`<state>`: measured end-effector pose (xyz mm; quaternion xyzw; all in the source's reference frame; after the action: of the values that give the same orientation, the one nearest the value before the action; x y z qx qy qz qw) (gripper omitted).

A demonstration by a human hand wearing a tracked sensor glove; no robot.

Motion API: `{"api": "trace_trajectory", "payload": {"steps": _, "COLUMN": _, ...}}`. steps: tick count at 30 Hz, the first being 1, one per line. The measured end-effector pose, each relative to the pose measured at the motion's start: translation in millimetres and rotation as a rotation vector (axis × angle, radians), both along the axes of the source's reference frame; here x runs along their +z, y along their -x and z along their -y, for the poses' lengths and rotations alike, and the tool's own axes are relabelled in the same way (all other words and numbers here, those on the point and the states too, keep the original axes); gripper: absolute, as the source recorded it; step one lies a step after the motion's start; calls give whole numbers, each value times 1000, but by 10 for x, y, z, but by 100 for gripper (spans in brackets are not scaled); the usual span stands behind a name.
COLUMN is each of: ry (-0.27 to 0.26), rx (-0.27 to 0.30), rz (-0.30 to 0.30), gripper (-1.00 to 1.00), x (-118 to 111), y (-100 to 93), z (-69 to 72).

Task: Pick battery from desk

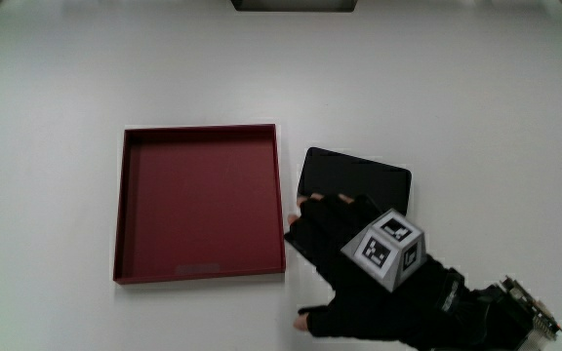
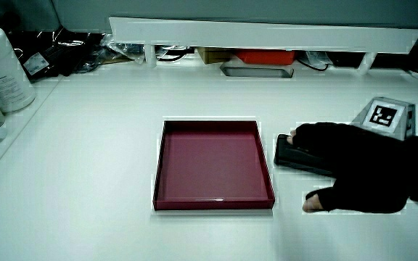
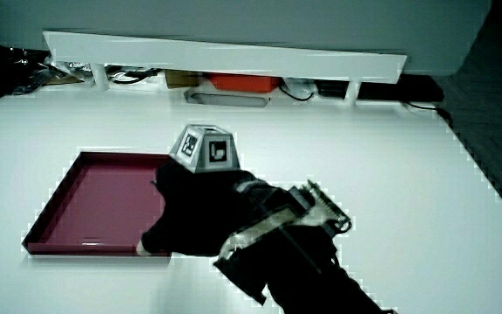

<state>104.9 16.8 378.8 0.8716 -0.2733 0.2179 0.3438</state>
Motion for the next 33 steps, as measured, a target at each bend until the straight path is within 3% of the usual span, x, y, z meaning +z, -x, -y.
{"api": "trace_trajectory", "payload": {"steps": 1, "ry": -5, "rx": 21, "rz": -8, "gripper": 0, "x": 11, "y": -24, "z": 54}}
{"api": "trace_trajectory", "payload": {"steps": 2, "ry": -36, "rx": 8, "rz": -30, "gripper": 0, "x": 50, "y": -44, "z": 103}}
{"api": "trace_trajectory", "payload": {"steps": 5, "ry": -18, "rx": 70, "rz": -51, "gripper": 0, "x": 152, "y": -93, "z": 255}}
{"api": "trace_trajectory", "payload": {"steps": 8, "ry": 37, "rx": 111, "rz": -64, "gripper": 0, "x": 274, "y": -118, "z": 379}}
{"api": "trace_trajectory", "payload": {"steps": 9, "ry": 30, "rx": 113, "rz": -85, "gripper": 0, "x": 321, "y": -122, "z": 417}}
{"api": "trace_trajectory", "payload": {"steps": 17, "ry": 141, "rx": 197, "rz": -128, "gripper": 0, "x": 675, "y": -182, "z": 660}}
{"api": "trace_trajectory", "payload": {"steps": 20, "ry": 183, "rx": 222, "rz": -147, "gripper": 0, "x": 832, "y": -215, "z": 712}}
{"api": "trace_trajectory", "payload": {"steps": 33, "ry": 272, "rx": 287, "rz": -265, "gripper": 0, "x": 1450, "y": -343, "z": 734}}
